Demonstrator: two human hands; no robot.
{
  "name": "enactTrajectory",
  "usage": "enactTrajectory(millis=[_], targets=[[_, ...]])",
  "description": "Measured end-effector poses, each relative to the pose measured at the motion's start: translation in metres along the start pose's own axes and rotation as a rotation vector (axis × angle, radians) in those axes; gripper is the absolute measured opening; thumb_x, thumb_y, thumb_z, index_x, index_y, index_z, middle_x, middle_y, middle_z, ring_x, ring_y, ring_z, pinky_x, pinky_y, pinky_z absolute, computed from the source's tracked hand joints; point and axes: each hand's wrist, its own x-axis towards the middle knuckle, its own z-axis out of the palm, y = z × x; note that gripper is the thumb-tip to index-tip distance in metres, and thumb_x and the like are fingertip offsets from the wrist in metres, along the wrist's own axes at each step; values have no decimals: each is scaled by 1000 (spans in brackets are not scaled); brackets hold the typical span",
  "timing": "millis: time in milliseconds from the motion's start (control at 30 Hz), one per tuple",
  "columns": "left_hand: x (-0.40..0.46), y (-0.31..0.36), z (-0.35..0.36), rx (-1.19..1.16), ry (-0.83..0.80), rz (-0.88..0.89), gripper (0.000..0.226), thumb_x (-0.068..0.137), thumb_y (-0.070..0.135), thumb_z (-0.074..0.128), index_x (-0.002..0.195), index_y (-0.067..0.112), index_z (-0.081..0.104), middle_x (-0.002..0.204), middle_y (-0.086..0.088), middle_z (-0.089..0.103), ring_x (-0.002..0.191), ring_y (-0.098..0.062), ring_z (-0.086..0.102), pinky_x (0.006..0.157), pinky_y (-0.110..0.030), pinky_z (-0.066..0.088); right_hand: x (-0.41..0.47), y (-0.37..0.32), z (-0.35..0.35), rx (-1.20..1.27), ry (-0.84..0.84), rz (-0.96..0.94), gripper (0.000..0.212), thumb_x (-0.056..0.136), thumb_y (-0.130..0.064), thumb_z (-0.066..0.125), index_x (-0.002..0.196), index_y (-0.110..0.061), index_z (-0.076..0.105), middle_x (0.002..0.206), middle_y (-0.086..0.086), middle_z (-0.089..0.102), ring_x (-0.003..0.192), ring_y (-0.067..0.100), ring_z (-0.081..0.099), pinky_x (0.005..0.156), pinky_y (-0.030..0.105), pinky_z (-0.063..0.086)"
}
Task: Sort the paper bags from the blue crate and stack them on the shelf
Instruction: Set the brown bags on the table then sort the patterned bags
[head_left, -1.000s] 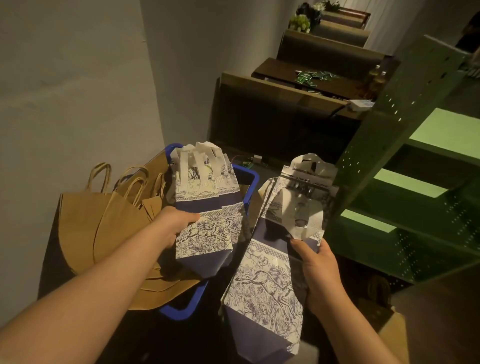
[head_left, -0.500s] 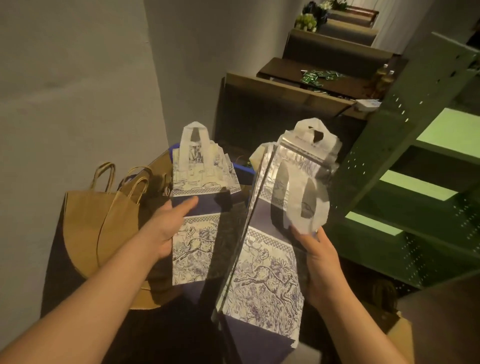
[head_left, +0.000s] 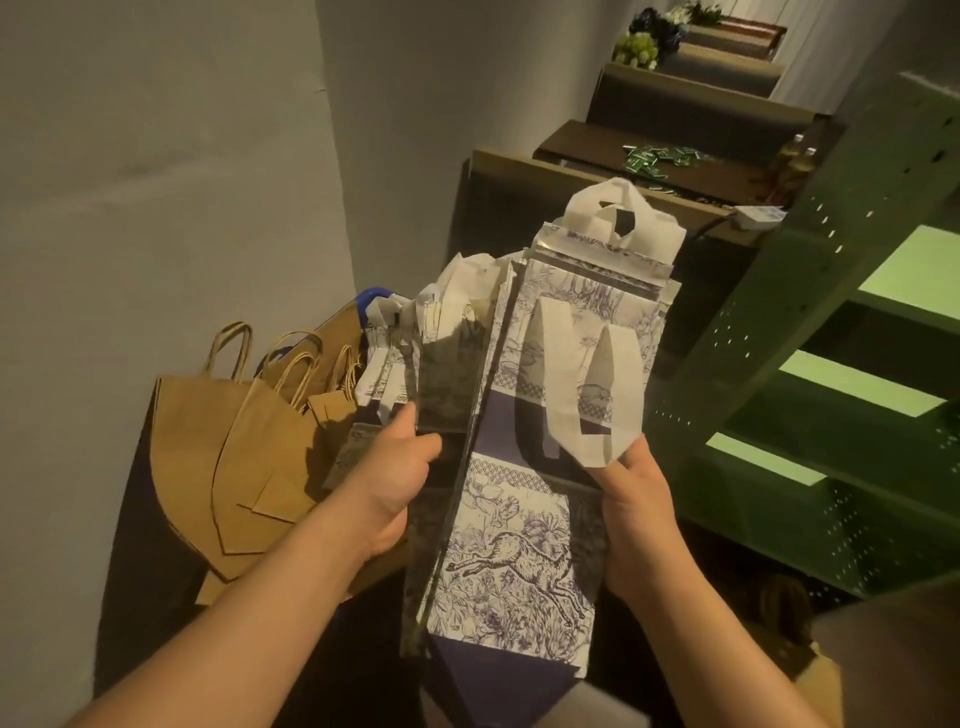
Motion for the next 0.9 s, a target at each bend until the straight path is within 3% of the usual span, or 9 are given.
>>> enactTrajectory(millis=[67, 167, 300, 433, 567, 667, 767, 833, 900], targets=[[3, -8, 2, 71, 78, -86, 37, 100, 2, 44, 128, 22, 60, 113, -11, 71, 109, -31, 64, 101, -48, 49, -1, 1, -2, 28, -2, -9, 91, 44, -57, 97, 125, -34, 64, 127, 4, 71, 123, 34, 62, 109, 65, 40], [1, -23, 1, 98, 100, -209, 40, 101, 29, 46, 136, 13, 54, 129, -19, 64, 118, -40, 61, 106, -53, 48, -2, 2, -9, 55, -22, -25, 86, 43, -55, 97, 122, -36, 67, 128, 6, 70, 122, 37, 62, 104, 63, 46], [0, -24, 11, 101, 73, -218, 29, 101, 33, 57, 100, 6, 68, 85, -14, 67, 80, -33, 65, 77, -42, 55, -4, 3, -14, 102, -78, 11, 99, 38, -46, 100, 127, -21, 65, 117, 11, 74, 103, 32, 72, 76, 43, 60], [-13, -12, 25, -38, 45, -171, 19, 99, 3, 46, 112, 7, 60, 100, -24, 68, 97, -44, 68, 90, -58, 56, -2, 9, -18, -11, -29, 30, 66, 63, -32, 90, 124, -27, 64, 120, 4, 73, 116, 31, 67, 103, 61, 49], [-30, -5, 36, -230, -1, -66, 31, 104, -2, 37, 106, 15, 63, 101, -24, 73, 96, -41, 70, 94, -58, 54, -1, 13, -18, -86, -2, 43, 46, 83, -14, 78, 122, -32, 61, 114, -6, 75, 113, 20, 68, 106, 54, 49], [-33, -8, 37, -285, -29, -42, 38, 110, 28, 38, 104, 19, 74, 107, -16, 77, 98, -30, 75, 90, -46, 56, 1, 14, -19, -145, -2, 59, 41, 84, -18, 79, 119, -32, 61, 113, -4, 75, 112, 22, 68, 104, 55, 50], [-35, -10, 36, -245, -76, -48, 60, 90, 71, 50, 123, 27, 74, 126, -5, 74, 117, -21, 70, 107, -46, 48, 1, 17, -19, -188, 8, 84, 38, 82, -24, 82, 113, -31, 61, 114, 2, 73, 109, 25, 69, 99, 56, 53], [-34, -13, 37, -228, -91, -56, 95, 73, 72, 69, 151, 22, 49, 146, -4, 61, 132, -23, 59, 107, -41, 48, 0, 17, -18, -215, 2, 89, 47, 73, -39, 87, 110, -34, 60, 122, 6, 67, 111, 26, 68, 97, 55, 55], [-35, -14, 40, -195, -120, -9, 87, 71, 54, 76, 147, 20, 49, 137, -2, 68, 128, -23, 63, 99, -37, 52, -3, 18, -17, -245, -29, 107, 53, 74, -41, 87, 113, -30, 53, 123, 6, 65, 110, 22, 68, 93, 47, 58]])
